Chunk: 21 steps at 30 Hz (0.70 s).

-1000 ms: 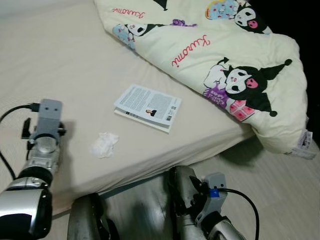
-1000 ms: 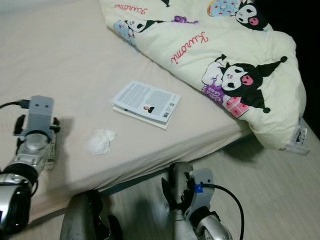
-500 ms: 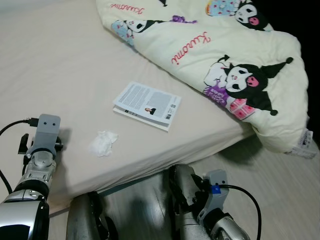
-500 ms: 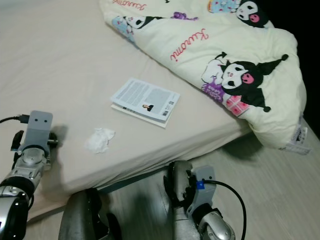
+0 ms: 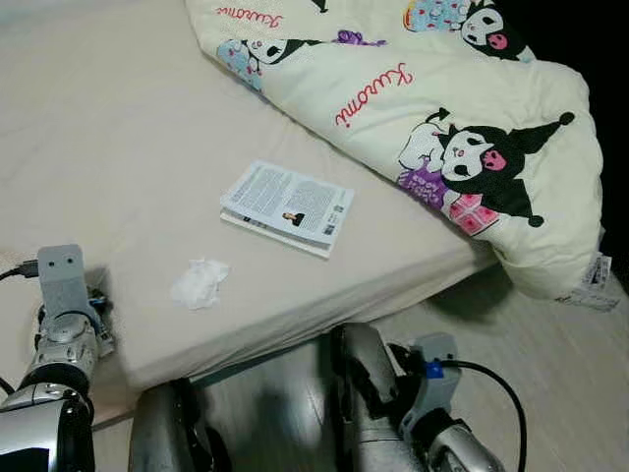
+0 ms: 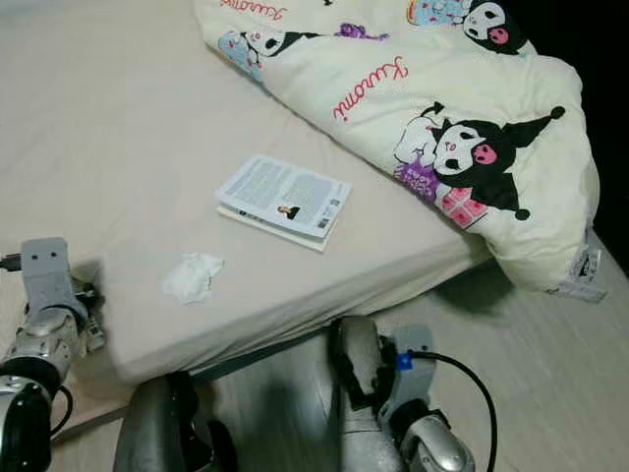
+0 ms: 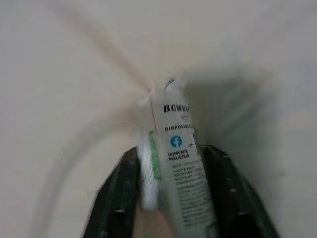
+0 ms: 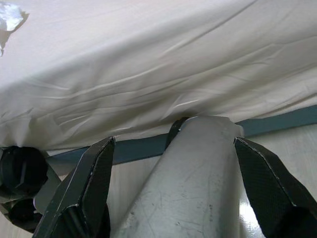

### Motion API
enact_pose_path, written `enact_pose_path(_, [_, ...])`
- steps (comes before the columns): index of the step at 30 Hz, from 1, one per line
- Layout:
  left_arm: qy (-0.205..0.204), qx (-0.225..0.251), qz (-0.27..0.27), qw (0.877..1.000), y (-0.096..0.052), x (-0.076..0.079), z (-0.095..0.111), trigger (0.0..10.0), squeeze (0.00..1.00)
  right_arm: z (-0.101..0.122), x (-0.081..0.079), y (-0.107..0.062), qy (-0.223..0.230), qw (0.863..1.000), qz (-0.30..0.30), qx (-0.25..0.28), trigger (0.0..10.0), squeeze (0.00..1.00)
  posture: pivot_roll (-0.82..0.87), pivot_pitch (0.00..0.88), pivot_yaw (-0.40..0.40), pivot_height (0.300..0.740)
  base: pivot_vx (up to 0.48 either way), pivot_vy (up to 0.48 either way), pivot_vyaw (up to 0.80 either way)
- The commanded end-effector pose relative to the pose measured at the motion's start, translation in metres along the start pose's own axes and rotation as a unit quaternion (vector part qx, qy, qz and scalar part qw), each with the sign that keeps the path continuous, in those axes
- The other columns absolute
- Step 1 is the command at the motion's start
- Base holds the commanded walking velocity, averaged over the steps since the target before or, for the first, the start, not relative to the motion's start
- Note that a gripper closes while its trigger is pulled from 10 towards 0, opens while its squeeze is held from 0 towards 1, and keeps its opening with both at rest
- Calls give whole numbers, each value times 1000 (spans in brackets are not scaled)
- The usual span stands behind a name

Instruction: Clean up the room

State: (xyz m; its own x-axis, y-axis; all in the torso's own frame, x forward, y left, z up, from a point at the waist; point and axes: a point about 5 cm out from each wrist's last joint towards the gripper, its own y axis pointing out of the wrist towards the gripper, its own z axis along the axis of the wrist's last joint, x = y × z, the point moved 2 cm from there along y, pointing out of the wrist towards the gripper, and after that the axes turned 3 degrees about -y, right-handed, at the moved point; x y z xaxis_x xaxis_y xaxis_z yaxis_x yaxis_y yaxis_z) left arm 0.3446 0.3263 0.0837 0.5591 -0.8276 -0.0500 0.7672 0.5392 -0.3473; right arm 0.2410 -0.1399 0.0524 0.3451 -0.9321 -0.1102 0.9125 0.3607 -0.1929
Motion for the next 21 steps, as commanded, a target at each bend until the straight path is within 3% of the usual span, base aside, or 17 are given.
enact_pose_path(1, [6, -105, -9, 994, -10, -1, -57, 0, 0, -36, 4, -15, 31, 996, -17, -78, 10000, 0, -374, 489, -1, 575, 0, 0, 0])
enact_pose_path(6, [-9, -132, -13, 991, -14, -1, -72, 0, 0, -23, 11, -7, 22, 998, -24, -59, 10000, 0, -359, 487, -3, 575, 0, 0, 0])
enact_pose_path(8, [-24, -140, -11, 990, -16, -4, -77, 0, 0, 2, 17, 7, 27, 999, -25, -16, 10000, 0, -344, 487, 0, 575, 0, 0, 0])
enact_pose_path(9, [-24, -140, -11, 990, -16, -4, -77, 0, 0, 2, 17, 7, 27, 999, -25, -16, 10000, 0, -344, 487, 0, 575, 0, 0, 0])
enact_pose_path(11, [-47, -140, -23, 989, -17, -2, -79, 0, 0, 46, 22, 25, 33, 998, -16, 57, 10000, 0, -302, 483, 5, 575, 0, 0, 0])
enact_pose_path(12, [-47, -140, -23, 989, -17, -2, -79, 0, 0, 46, 22, 25, 33, 998, -16, 57, 10000, 0, -302, 483, 5, 575, 0, 0, 0])
enact_pose_path(14, [-70, -120, -63, 988, -17, 9, -75, 0, 0, 87, 22, 39, 11, 993, -5, 115, 10000, 0, -280, 481, 9, 575, 0, 0, 0])
enact_pose_path(15, [-70, -120, -63, 988, -17, 9, -75, 0, 0, 87, 22, 39, 11, 993, -5, 115, 10000, 0, -280, 481, 9, 575, 0, 0, 0])
enact_pose_path(18, [-109, -56, -178, 976, -24, 47, -62, 0, 0, 140, 7, 68, -32, 983, 27, 181, 10000, 0, -236, 481, 14, 575, 0, 0, 0])
enact_pose_path(19, [-109, -56, -178, 976, -24, 47, -62, 0, 0, 140, 7, 68, -32, 983, 27, 181, 10000, 0, -236, 481, 14, 575, 0, 0, 0])
enact_pose_path(21, [-140, -7, -218, 966, -27, 56, -49, 0, 0, 152, -5, 85, -41, 980, 54, 187, 10000, 0, -208, 487, 8, 575, 0, 0, 0])
